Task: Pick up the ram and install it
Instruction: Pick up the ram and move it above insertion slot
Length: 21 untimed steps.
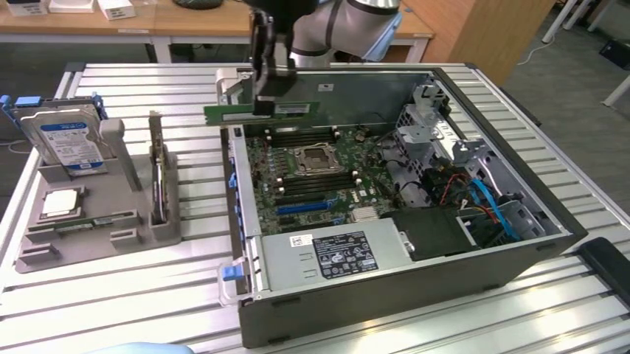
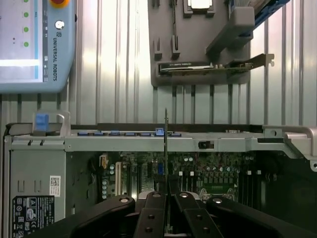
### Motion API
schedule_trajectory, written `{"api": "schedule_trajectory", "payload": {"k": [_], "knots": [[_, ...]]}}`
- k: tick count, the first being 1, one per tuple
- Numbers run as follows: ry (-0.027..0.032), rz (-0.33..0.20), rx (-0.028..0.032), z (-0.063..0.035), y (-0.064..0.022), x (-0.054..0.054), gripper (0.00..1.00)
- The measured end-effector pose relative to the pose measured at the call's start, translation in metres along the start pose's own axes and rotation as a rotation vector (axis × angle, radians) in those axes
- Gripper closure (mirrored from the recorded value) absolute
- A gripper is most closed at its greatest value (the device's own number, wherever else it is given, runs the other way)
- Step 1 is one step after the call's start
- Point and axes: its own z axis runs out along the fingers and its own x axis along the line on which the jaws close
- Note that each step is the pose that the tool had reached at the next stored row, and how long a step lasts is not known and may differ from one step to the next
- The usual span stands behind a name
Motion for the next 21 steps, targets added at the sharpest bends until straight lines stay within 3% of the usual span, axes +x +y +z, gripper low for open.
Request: {"api": "schedule_trajectory", "payload": {"k": [21], "knots": [[0.0028,-0.034,-0.0071,-0.0057,-0.0703,-0.001,0.87]]}}
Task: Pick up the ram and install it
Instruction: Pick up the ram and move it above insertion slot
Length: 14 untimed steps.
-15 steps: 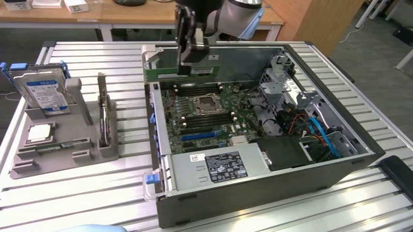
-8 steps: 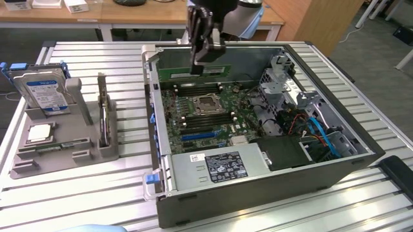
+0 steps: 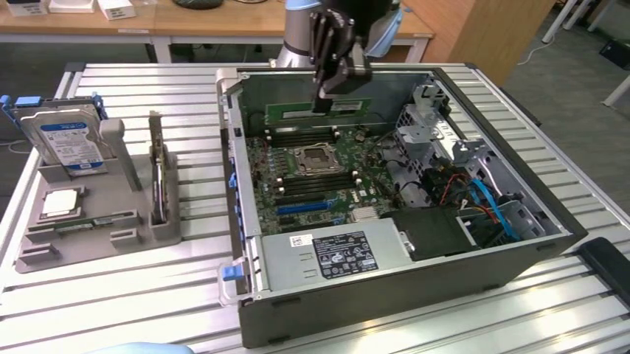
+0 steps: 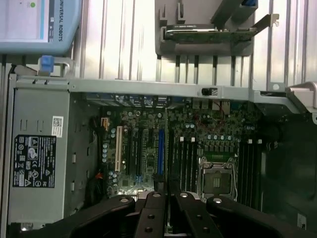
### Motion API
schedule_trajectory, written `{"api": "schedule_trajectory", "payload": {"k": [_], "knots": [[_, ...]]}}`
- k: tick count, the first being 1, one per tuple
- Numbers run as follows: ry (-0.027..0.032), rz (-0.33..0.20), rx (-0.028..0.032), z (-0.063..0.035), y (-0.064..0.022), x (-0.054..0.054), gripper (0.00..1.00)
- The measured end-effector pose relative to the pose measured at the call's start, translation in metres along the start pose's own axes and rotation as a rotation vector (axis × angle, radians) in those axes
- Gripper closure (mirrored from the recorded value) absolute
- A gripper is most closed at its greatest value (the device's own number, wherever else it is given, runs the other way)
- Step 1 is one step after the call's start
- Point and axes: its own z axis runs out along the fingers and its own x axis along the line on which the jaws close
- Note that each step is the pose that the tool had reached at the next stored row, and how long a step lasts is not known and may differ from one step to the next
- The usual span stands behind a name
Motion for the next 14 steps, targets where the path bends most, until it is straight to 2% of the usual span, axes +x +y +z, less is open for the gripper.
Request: {"api": "schedule_trajectory", "payload": {"k": [2,4,8,14], "knots": [[0.0001,0.0,-0.0008,-0.0007,-0.0079,0.0,0.87],[0.0,0.0,-0.0012,-0.001,-0.0122,-0.001,0.87],[0.0,0.0,-0.0012,-0.0011,-0.0146,-0.007,0.87],[0.0013,0.0,-0.0012,-0.0011,-0.0201,-0.022,0.87]]}}
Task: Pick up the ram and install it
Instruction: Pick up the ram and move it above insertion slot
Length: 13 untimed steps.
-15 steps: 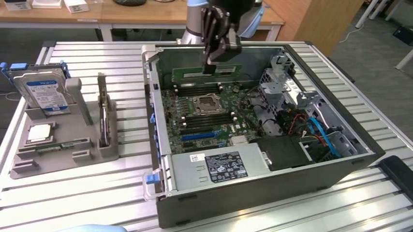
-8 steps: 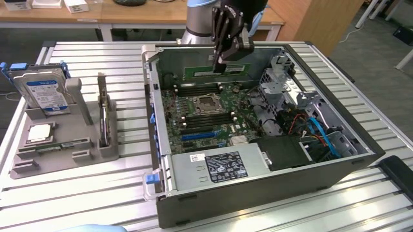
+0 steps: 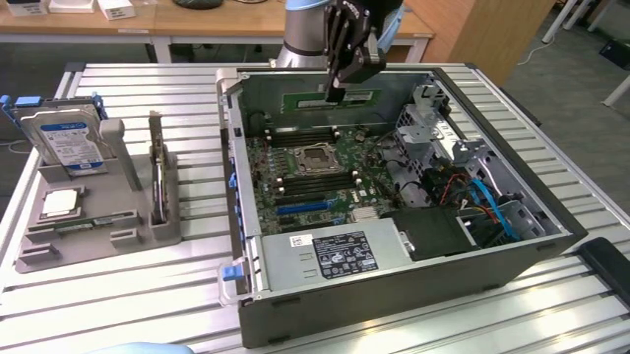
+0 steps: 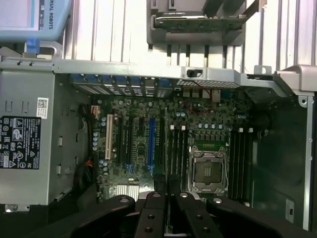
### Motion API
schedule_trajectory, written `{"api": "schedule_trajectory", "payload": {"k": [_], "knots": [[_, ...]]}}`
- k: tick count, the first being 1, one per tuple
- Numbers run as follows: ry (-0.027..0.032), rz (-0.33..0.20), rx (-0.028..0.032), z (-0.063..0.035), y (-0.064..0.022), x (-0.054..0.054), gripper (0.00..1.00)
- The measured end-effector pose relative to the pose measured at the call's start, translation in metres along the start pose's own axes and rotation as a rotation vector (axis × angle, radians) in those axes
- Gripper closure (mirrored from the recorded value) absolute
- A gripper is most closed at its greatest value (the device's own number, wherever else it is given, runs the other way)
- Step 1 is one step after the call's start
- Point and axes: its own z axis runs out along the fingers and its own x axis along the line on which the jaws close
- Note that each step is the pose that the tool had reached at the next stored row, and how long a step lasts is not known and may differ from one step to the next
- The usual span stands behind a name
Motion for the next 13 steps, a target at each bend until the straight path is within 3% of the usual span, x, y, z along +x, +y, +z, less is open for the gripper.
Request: {"api": "schedule_trajectory", "payload": {"k": [5,13], "knots": [[0.0018,0.0,0.0,-0.0002,-0.0059,-0.011,0.87],[0.0034,0.028,0.0006,-0.0008,-0.0142,-0.016,0.87]]}}
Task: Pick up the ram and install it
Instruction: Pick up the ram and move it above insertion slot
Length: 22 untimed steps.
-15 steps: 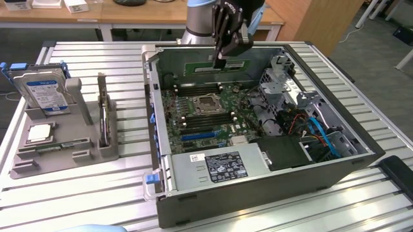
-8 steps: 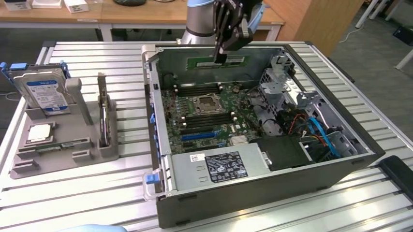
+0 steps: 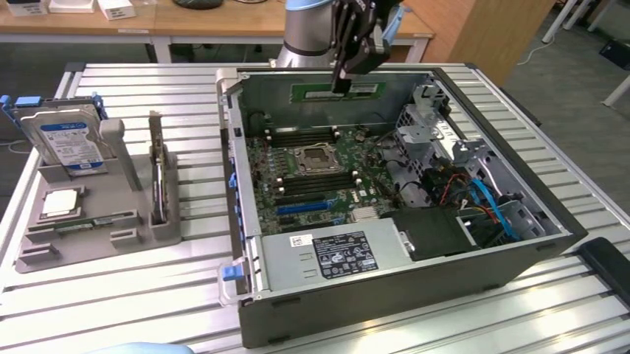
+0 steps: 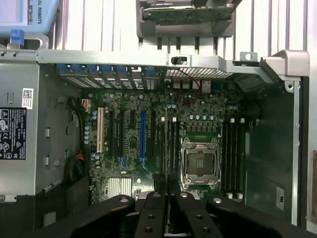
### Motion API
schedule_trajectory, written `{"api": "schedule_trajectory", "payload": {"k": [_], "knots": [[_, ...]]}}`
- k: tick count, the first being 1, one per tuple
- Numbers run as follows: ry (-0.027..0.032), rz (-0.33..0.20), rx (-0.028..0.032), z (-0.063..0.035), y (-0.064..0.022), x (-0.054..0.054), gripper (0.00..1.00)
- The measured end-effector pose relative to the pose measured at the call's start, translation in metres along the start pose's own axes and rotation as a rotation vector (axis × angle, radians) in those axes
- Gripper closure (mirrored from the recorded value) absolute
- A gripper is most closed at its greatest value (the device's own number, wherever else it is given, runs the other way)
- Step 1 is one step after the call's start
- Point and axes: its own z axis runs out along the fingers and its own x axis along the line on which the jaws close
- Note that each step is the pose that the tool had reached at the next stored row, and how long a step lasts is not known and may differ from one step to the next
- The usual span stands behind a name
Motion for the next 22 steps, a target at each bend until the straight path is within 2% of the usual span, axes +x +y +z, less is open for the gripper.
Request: {"api": "schedule_trajectory", "payload": {"k": [10,18,22], "knots": [[-0.0018,0.053,0.0012,0.0002,-0.0023,-0.008,0.87],[0.002,0.058,0.0014,0.0009,-0.0033,-0.028,0.87],[0.0025,0.058,0.001,0.0007,-0.0044,-0.029,0.87]]}}
